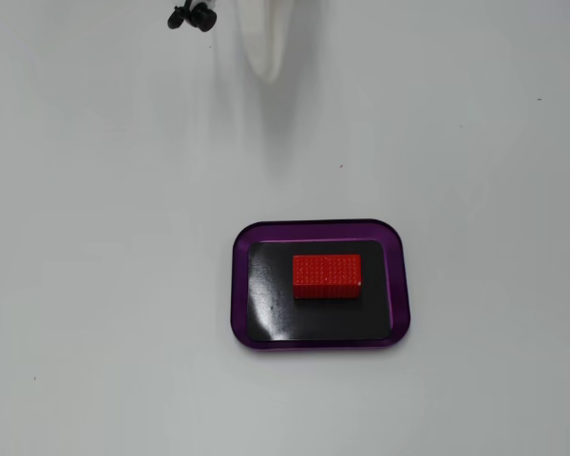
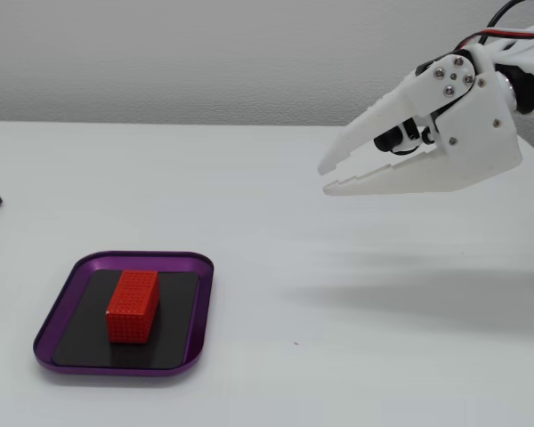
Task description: Remove the cube from the box.
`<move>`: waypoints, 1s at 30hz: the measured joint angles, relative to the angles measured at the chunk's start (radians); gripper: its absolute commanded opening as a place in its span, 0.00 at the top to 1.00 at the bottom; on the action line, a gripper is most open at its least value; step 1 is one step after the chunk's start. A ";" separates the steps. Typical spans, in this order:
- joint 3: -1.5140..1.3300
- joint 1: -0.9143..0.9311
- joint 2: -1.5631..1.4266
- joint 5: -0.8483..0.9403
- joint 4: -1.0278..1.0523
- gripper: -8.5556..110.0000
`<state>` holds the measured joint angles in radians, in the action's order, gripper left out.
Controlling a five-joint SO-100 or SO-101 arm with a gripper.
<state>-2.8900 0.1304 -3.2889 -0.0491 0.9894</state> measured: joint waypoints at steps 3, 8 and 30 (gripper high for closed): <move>-0.005 0.000 0.000 0.025 0.000 0.93; -0.005 0.000 0.000 0.028 0.000 0.93; 0.383 0.008 0.250 0.236 -0.114 0.91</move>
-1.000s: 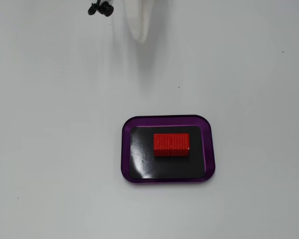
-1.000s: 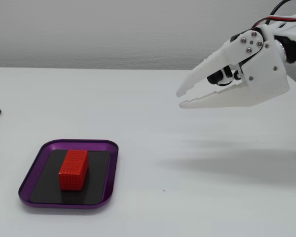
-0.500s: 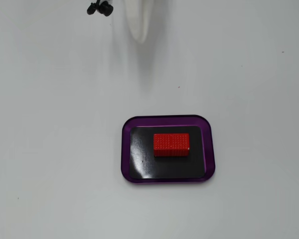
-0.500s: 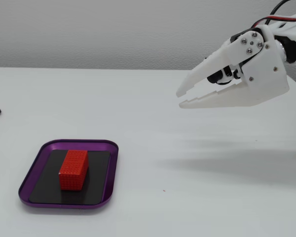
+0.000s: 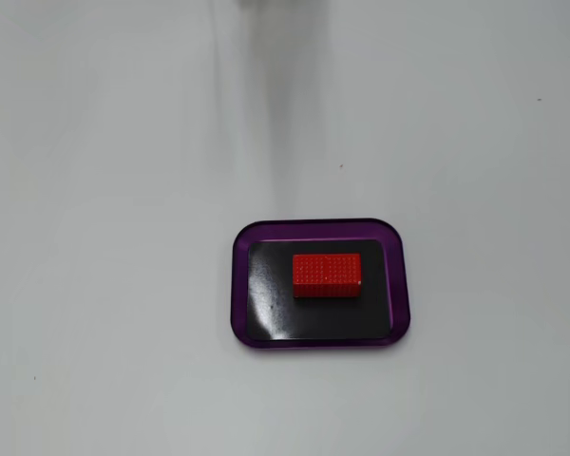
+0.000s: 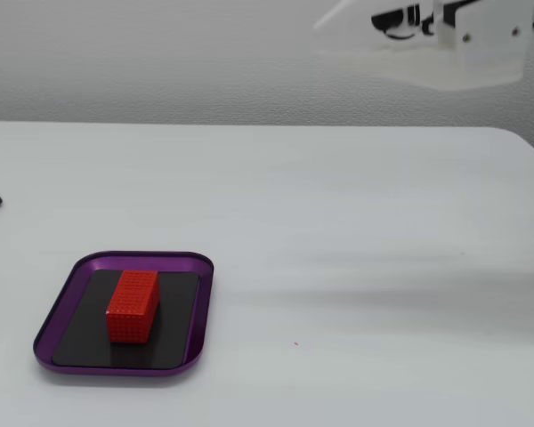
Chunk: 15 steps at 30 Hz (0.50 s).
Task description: Remove the cube from the box.
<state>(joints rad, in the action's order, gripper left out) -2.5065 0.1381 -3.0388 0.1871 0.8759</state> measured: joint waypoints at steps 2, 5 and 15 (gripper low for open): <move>0.109 -0.002 0.192 0.006 0.018 0.88; 0.291 -0.008 0.531 0.006 0.055 0.84; 1.072 -0.179 1.440 0.002 0.420 0.72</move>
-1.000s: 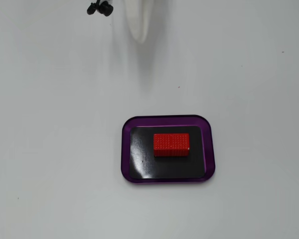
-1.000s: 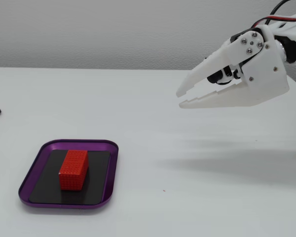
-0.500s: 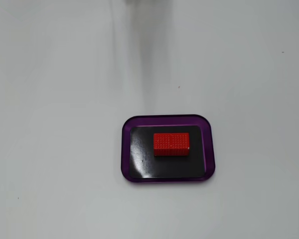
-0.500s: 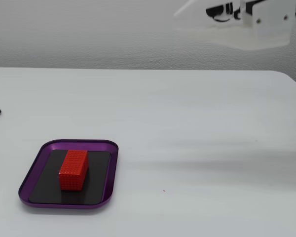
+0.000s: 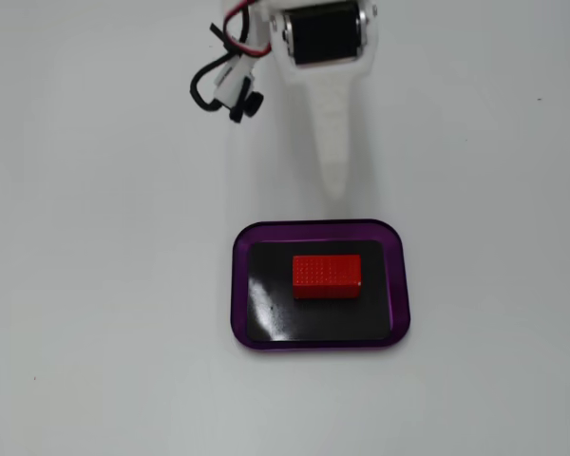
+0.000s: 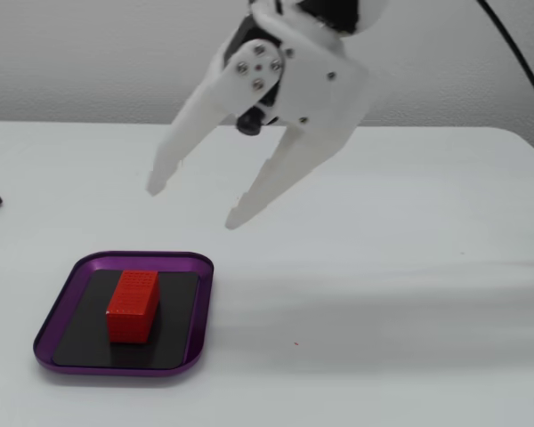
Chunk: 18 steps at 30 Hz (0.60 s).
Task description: Remove the cube from the box.
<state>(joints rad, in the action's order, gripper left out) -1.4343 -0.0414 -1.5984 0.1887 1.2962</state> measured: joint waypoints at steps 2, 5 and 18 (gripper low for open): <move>0.147 -0.023 0.107 -0.014 0.048 0.71; 0.325 -0.043 0.232 -0.017 0.095 0.71; 0.459 -0.014 0.465 -0.017 0.107 0.71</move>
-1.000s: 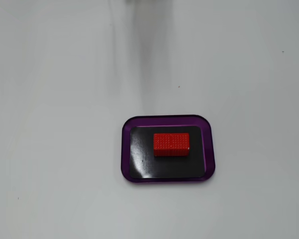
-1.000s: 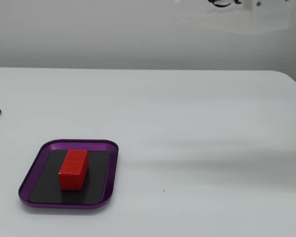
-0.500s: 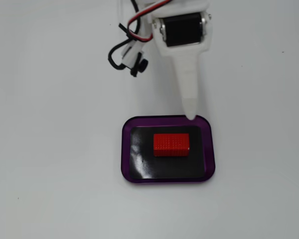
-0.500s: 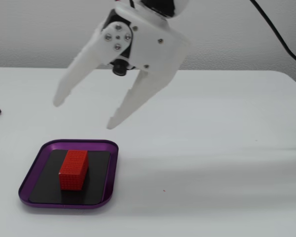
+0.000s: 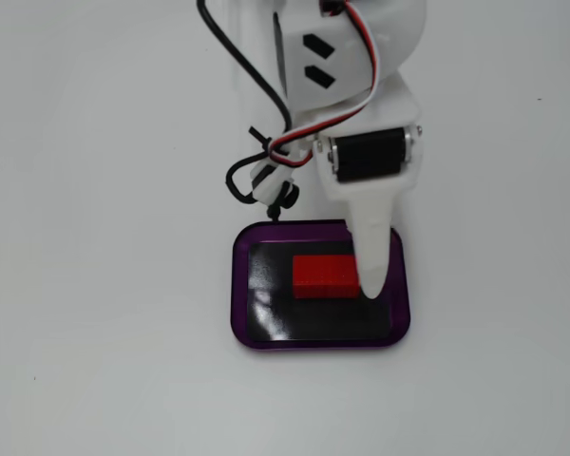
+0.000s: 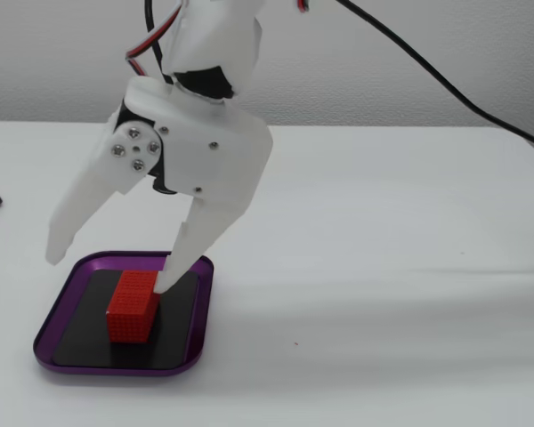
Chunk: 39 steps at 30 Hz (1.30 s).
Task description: Remove the cube from the box.
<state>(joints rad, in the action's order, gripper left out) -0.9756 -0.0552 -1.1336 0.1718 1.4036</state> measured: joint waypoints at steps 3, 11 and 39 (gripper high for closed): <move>0.000 0.023 0.000 -0.003 0.000 0.71; -0.063 0.018 0.002 -0.003 -0.044 0.71; -0.155 0.038 0.109 -0.003 -0.184 0.76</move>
<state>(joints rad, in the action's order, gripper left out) -1.1305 -0.0169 -1.0247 0.1687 1.2195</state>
